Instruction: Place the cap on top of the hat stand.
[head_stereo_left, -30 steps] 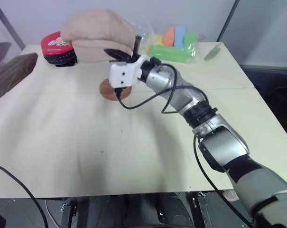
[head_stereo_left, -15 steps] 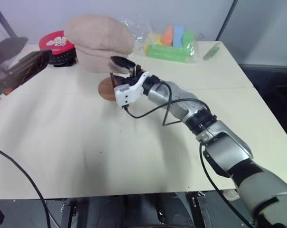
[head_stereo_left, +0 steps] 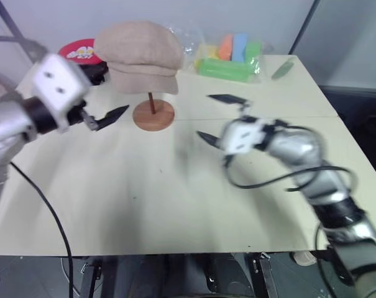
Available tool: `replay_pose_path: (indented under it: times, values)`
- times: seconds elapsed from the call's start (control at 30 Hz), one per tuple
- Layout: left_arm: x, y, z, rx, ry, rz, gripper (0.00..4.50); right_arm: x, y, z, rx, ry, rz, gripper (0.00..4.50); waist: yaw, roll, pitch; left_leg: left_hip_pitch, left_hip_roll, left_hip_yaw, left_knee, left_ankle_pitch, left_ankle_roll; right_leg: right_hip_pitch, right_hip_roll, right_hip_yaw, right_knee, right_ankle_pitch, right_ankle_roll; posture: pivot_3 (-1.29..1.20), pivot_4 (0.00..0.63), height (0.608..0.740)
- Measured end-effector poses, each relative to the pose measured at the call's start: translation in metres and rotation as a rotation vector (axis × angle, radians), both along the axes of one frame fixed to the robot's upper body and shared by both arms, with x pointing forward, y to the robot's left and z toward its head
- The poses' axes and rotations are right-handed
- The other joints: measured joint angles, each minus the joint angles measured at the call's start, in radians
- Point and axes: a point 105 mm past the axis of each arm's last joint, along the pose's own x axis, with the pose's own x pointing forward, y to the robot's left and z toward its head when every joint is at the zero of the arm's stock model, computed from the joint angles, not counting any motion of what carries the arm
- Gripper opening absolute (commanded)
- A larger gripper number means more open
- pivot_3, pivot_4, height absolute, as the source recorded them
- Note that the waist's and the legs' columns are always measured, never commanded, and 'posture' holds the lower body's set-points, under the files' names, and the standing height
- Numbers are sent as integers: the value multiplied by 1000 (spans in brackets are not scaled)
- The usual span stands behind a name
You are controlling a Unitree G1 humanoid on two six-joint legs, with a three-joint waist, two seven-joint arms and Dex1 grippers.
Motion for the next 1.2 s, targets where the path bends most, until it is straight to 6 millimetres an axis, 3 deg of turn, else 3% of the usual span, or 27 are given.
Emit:
replay_pose_path:
  times: [0.07,0.17,0.27,0.43,0.6,0.7,0.93,1.0,1.2]
  values:
    - [10,-8,-9,96,-71,-11,4500,-13,-15,15,140,262,33,4472,0,0,0,1,3,2,0,0,1,0,0,0,-1,1,-1,0,150,740]
    - [23,-18,-16,222,-163,-29,4500,-26,-21,43,301,481,97,4472,1,1,0,0,9,4,1,0,1,0,4,0,-2,2,-3,0,150,740]
    - [37,-27,-21,304,-228,-42,4500,-33,-26,64,360,568,112,4472,7,1,0,0,9,4,0,0,1,-1,4,0,-3,2,-3,0,150,740]
    - [63,-38,-39,370,-255,-43,4500,-34,-31,70,370,633,83,4472,9,0,0,-3,8,5,1,-1,3,-2,3,0,-4,2,-2,0,150,740]
    - [75,-44,-51,412,-271,-54,4500,-30,-37,81,398,604,53,4472,8,0,0,-3,9,6,1,-2,3,-3,3,0,-4,2,-2,0,150,740]
    - [80,-46,-47,398,-301,-49,3613,-30,-39,79,387,593,36,4500,9,0,0,-3,9,5,1,-2,3,-3,3,0,-4,2,-2,0,150,740]
    - [80,-37,-30,314,-379,-31,42,-32,-39,72,375,603,34,4500,8,0,0,-3,9,6,1,-2,3,-3,3,0,-4,2,-2,0,150,740]
    - [75,-33,-17,262,-421,-41,42,-32,-39,72,371,600,33,4500,8,1,0,-3,9,6,1,-2,3,-3,3,1,-4,3,-2,0,150,740]
    - [59,-7,-8,166,-481,-105,42,-30,-43,71,360,585,16,4500,8,1,0,-3,9,6,1,-2,3,-3,3,0,-3,3,-2,0,150,740]
